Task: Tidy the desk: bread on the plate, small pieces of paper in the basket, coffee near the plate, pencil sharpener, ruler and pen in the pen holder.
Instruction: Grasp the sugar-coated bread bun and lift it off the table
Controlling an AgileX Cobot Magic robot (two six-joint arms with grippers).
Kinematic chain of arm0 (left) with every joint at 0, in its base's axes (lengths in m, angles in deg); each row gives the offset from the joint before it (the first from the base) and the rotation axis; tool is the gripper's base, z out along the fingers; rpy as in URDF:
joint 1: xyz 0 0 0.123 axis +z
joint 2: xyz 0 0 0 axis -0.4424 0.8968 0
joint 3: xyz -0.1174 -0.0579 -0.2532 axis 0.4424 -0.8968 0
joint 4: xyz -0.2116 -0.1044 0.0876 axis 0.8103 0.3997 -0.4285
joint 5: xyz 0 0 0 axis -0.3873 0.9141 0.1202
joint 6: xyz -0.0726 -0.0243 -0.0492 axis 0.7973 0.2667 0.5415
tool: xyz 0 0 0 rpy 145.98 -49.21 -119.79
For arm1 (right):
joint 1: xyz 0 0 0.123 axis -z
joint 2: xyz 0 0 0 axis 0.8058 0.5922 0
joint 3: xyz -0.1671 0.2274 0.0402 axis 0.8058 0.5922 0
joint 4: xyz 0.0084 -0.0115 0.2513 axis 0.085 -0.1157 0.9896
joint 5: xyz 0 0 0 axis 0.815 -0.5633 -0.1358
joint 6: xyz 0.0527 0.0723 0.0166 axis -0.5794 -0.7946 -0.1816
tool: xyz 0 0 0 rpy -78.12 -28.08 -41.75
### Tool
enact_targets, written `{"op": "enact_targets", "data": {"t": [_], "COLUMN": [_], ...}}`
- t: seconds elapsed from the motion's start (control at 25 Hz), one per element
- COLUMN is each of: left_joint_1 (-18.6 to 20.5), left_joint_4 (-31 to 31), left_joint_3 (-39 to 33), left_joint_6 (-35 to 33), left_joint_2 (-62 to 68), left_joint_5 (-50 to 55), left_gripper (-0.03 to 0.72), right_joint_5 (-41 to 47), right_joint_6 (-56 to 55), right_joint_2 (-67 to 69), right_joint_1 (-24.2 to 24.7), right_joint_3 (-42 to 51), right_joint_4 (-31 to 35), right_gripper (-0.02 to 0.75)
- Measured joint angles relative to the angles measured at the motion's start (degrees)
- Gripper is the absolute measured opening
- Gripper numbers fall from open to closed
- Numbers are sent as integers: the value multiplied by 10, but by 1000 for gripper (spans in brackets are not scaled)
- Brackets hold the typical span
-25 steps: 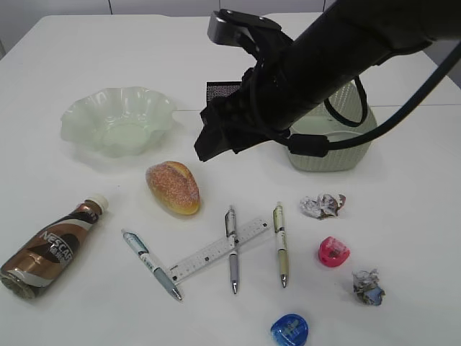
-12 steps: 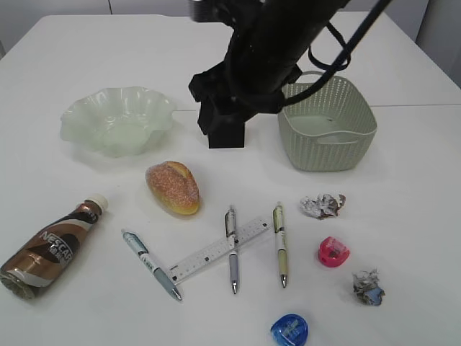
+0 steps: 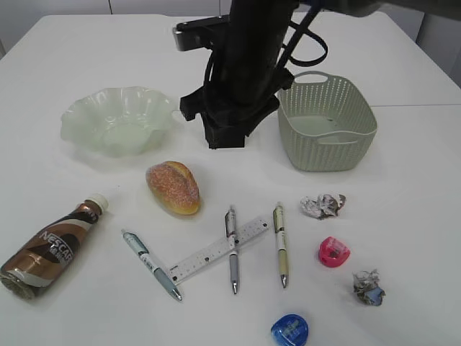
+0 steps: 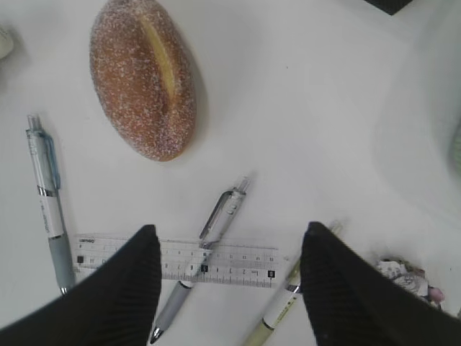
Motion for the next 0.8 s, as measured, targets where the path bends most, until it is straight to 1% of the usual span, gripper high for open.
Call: {"op": "enact_targets", "data": {"t": [0.2,0.48,0.8], "left_joint_1": [0,0,0], "left_joint_4": [0,0,0], "left_joint_3": [0,0,0], "left_joint_6": [0,0,0], "left_joint_2": [6,48,52], "left_joint_5": [0,0,0], "left_gripper": [402,403,403], "right_joint_5": [2,-2,-1], "right_joint_6": [-6,12,11], "right_joint_2": [24,81,104], "right_joint_1": [-9,-42,-46], "right_joint_3": [-15,-82,-95], "right_joint_4": [-1,9,18], "right_gripper": [480,480,488]}}
